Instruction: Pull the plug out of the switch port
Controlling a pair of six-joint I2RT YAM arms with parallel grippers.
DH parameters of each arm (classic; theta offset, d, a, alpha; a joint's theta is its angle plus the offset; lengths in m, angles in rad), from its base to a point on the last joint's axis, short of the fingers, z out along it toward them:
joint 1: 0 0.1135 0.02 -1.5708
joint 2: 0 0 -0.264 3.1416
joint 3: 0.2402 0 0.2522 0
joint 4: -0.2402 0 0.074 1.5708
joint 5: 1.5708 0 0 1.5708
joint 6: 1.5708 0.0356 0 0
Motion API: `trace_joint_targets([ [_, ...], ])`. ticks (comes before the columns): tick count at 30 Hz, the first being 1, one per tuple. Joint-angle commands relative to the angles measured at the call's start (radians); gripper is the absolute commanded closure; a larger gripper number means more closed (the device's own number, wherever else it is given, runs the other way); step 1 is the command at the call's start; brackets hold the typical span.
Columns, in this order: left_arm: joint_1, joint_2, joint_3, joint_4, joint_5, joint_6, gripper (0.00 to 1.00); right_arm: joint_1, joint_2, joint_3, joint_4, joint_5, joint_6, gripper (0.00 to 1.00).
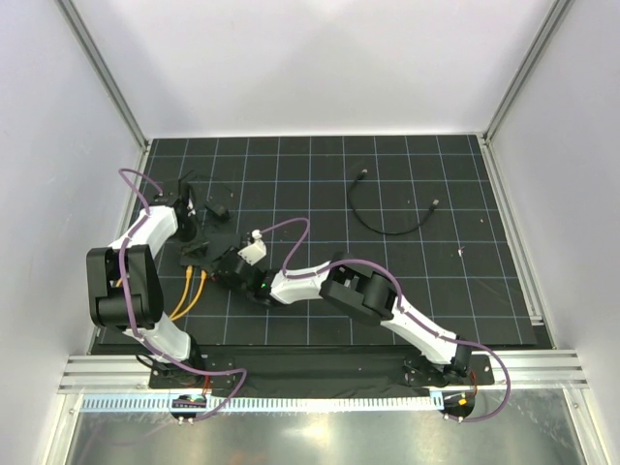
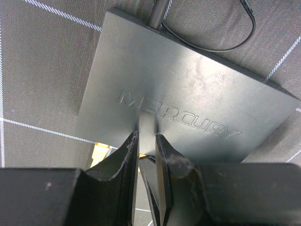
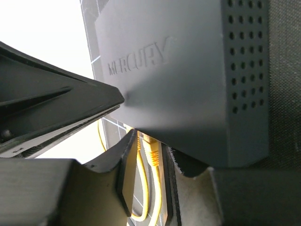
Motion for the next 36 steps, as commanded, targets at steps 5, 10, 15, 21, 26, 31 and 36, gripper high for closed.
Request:
trace_joint_targets([
  [5, -0.004, -0.010, -0.003, 0.010, 0.012, 0.013, 0.76, -0.019, 0.053, -0.013, -0.056, -0.021, 0.042, 0.80],
  [10, -0.006, -0.007, -0.003, 0.008, 0.016, 0.013, 0.76, -0.023, 0.056, -0.012, -0.059, -0.033, 0.043, 0.78],
  [15, -0.006, -0.008, -0.005, 0.010, 0.018, 0.013, 0.76, -0.028, 0.067, -0.001, -0.052, -0.056, 0.036, 0.83],
  [21, -0.012, -0.002, -0.005, 0.008, 0.012, 0.011, 0.77, -0.037, 0.070, 0.007, -0.043, -0.077, 0.020, 0.99],
  [26, -0.015, 0.011, -0.002, 0.007, 0.023, 0.013, 0.77, -0.042, 0.073, 0.001, -0.029, -0.117, 0.014, 0.99],
  [31, -0.013, 0.031, 0.006, 0.007, 0.029, 0.013, 0.77, -0.045, 0.071, 0.008, -0.059, -0.150, 0.000, 0.99],
  [36, -0.015, 0.050, 0.012, 0.005, 0.036, 0.011, 0.78, -0.048, 0.073, 0.011, -0.087, -0.192, -0.012, 0.99],
])
